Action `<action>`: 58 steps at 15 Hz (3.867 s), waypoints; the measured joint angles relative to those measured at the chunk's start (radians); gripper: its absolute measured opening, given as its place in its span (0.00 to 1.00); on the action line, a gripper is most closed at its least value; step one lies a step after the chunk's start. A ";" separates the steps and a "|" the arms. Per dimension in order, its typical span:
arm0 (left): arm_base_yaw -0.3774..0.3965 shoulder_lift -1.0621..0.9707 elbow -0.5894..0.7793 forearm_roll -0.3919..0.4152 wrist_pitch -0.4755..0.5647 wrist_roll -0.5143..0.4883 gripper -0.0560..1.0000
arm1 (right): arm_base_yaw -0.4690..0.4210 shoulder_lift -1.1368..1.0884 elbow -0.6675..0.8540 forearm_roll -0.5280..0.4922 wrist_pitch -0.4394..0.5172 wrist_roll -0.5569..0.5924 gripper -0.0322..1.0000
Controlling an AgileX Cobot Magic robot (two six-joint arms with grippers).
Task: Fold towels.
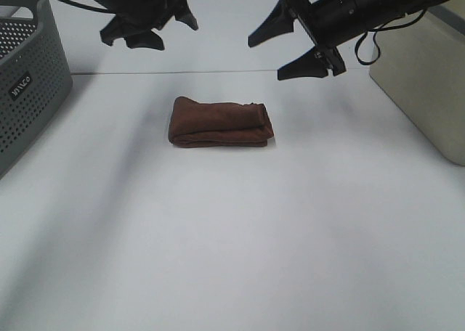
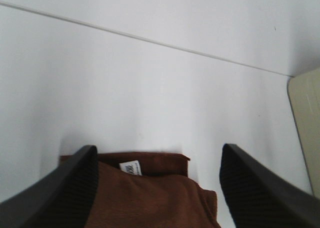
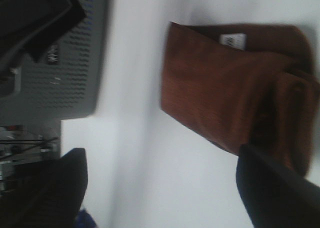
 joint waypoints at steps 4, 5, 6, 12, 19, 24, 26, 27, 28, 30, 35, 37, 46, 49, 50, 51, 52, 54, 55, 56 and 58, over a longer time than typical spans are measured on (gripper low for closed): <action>0.047 -0.022 0.000 0.019 0.062 0.001 0.68 | 0.027 0.071 -0.017 0.206 0.044 -0.085 0.78; 0.047 -0.024 0.000 0.020 0.064 0.001 0.68 | 0.051 0.099 -0.032 0.209 0.056 -0.090 0.78; 0.047 -0.024 0.000 0.020 0.064 0.001 0.68 | 0.075 0.132 -0.052 0.214 0.066 -0.092 0.78; 0.047 -0.024 0.000 0.020 0.074 0.001 0.68 | 0.090 0.300 -0.114 0.156 0.071 0.033 0.78; 0.047 -0.078 0.000 0.062 0.219 0.121 0.68 | 0.082 0.297 -0.260 0.061 0.176 0.080 0.78; 0.047 -0.206 0.000 0.295 0.472 0.128 0.68 | 0.082 0.123 -0.276 -0.437 0.180 0.298 0.78; 0.047 -0.286 0.000 0.398 0.595 0.128 0.68 | 0.082 -0.039 -0.252 -0.707 0.183 0.388 0.78; 0.047 -0.315 0.000 0.417 0.607 0.128 0.68 | 0.082 -0.110 -0.218 -0.755 0.183 0.392 0.78; 0.047 -0.343 0.002 0.426 0.610 0.128 0.68 | 0.082 -0.178 -0.170 -0.783 0.183 0.395 0.78; 0.047 -0.420 0.051 0.426 0.610 0.129 0.68 | 0.082 -0.321 -0.033 -0.829 0.184 0.396 0.78; 0.047 -0.692 0.349 0.445 0.610 0.135 0.68 | 0.082 -0.660 0.304 -0.921 0.191 0.398 0.78; 0.047 -0.836 0.510 0.449 0.612 0.135 0.68 | 0.082 -0.762 0.408 -0.934 0.194 0.398 0.78; 0.047 -1.761 1.278 0.449 0.498 0.136 0.68 | 0.082 -1.448 1.067 -0.948 0.115 0.399 0.78; 0.047 -2.026 1.437 0.438 0.446 0.204 0.68 | 0.082 -1.665 1.161 -0.951 0.061 0.383 0.78; 0.047 -2.052 1.449 0.435 0.449 0.224 0.68 | 0.082 -1.700 1.172 -0.951 0.054 0.376 0.78; 0.047 -2.099 1.464 0.426 0.450 0.256 0.68 | 0.082 -1.759 1.190 -0.951 0.044 0.367 0.78; 0.047 -2.125 1.465 0.411 0.449 0.277 0.68 | 0.082 -1.816 1.206 -0.951 0.040 0.360 0.78; 0.047 -2.133 1.465 0.406 0.449 0.311 0.68 | 0.082 -1.897 1.221 -0.950 0.042 0.354 0.78; 0.047 -2.133 1.466 0.406 0.449 0.314 0.68 | 0.082 -1.922 1.224 -0.949 0.045 0.354 0.78; 0.047 -2.133 1.466 0.406 0.449 0.314 0.68 | 0.082 -1.936 1.224 -0.948 0.046 0.353 0.78; 0.047 -2.133 1.467 0.405 0.449 0.315 0.68 | 0.082 -1.939 1.224 -0.948 0.046 0.353 0.78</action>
